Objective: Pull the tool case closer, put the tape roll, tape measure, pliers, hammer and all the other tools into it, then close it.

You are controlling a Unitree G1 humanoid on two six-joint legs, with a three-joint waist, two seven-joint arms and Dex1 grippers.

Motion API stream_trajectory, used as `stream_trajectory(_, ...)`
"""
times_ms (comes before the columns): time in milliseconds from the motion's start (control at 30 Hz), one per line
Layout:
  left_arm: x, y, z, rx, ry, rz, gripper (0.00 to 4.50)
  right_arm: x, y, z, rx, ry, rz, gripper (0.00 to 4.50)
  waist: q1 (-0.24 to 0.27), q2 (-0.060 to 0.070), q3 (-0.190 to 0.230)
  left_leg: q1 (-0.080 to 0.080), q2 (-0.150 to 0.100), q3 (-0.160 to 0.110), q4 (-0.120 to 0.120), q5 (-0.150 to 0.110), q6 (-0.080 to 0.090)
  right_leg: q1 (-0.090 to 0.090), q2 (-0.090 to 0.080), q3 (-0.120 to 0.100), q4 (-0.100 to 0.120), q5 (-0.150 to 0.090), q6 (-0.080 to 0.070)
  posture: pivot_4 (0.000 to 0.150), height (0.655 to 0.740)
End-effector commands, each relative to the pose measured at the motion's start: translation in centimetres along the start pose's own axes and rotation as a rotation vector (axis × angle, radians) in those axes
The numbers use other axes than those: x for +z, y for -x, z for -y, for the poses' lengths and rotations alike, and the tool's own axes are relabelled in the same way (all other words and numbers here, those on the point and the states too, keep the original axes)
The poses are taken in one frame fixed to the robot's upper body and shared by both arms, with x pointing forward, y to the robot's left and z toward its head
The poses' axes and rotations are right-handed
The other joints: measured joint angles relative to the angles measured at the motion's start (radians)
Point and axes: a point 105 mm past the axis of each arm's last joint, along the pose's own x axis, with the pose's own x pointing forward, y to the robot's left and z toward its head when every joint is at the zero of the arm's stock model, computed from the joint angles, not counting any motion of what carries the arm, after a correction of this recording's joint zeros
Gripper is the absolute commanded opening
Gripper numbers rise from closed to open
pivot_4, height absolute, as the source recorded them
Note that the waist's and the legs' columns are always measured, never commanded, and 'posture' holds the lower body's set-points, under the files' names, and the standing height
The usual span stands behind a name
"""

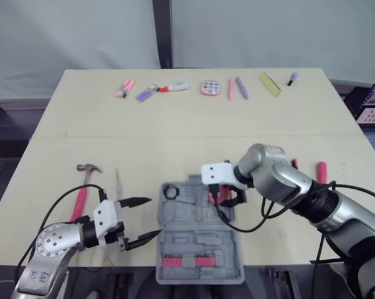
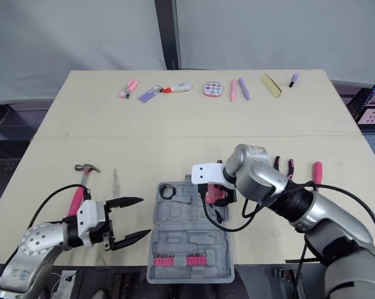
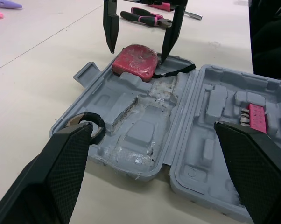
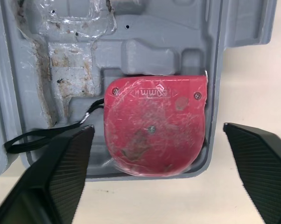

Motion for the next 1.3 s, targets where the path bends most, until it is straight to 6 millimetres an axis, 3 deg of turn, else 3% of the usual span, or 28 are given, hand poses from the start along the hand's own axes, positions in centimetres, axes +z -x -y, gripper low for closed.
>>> stream_trajectory(33,0.7,0.1,-0.1,0.011,-0.027,0.022,4.5,1.0,1.7,0.7,-0.047,0.04,0.035,4.45,0.0,0.0,0.0,0.0,0.0,0.0,0.0,0.0,0.0,0.0,0.0,0.0,0.0,0.0,0.0,0.15,0.74)
stream_trajectory(200,0.7,0.1,-0.2,0.007,-0.029,0.024,4.5,0.9,3.4,0.9,-0.068,0.019,0.066,4.45,0.001,0.0,0.0,0.0,0.0,0.0,0.0,0.0,0.0,0.0,0.0,0.0,0.0,0.0,0.0,0.15,0.74)
stream_trajectory(367,0.8,0.0,-0.2,0.01,-0.032,0.028,4.5,-0.3,4.2,0.7,-0.082,-0.11,0.226,4.45,0.003,0.0,0.0,0.0,0.0,-0.001,0.0,0.0,0.0,0.002,-0.001,0.0,-0.001,0.0,0.0,0.15,0.74)
stream_trajectory(467,0.8,0.0,-0.2,0.007,-0.032,0.029,4.5,-0.5,4.3,0.6,-0.121,-0.113,0.367,3.7,0.003,0.0,0.0,0.0,-0.001,-0.001,0.0,0.0,0.0,0.002,-0.001,0.0,-0.001,0.0,0.0,0.15,0.74)
stream_trajectory(533,0.8,0.0,-0.2,0.005,-0.032,0.028,4.5,-0.4,4.4,0.4,-0.156,-0.091,0.453,2.71,0.002,0.0,0.0,0.0,-0.001,-0.001,0.0,0.0,0.0,0.002,-0.001,-0.001,-0.001,0.0,0.0,0.15,0.74)
stream_trajectory(933,0.8,0.1,-0.4,-0.002,-0.036,0.02,4.5,-1.7,3.8,-1.2,-0.2,-0.172,0.721,2.71,0.003,-0.001,0.0,0.0,-0.001,-0.001,0.001,0.0,0.0,0.004,0.0,-0.002,-0.002,0.0,0.0,0.15,0.74)
stream_trajectory(1033,0.8,0.2,-0.5,-0.004,-0.038,0.018,4.5,-2.4,3.3,-0.7,-0.271,-0.186,0.737,2.71,0.003,-0.001,0.0,0.0,0.0,0.0,0.001,0.0,0.0,0.004,0.0,-0.002,-0.002,0.0,0.0,0.15,0.74)
stream_trajectory(1300,0.8,0.4,-0.5,-0.004,-0.042,0.01,4.5,-2.9,1.7,-1.2,-0.236,-0.2,0.768,2.71,0.001,-0.001,0.0,0.0,0.001,0.0,0.001,0.0,0.0,0.004,0.006,-0.001,-0.002,0.0,0.0,0.15,0.74)
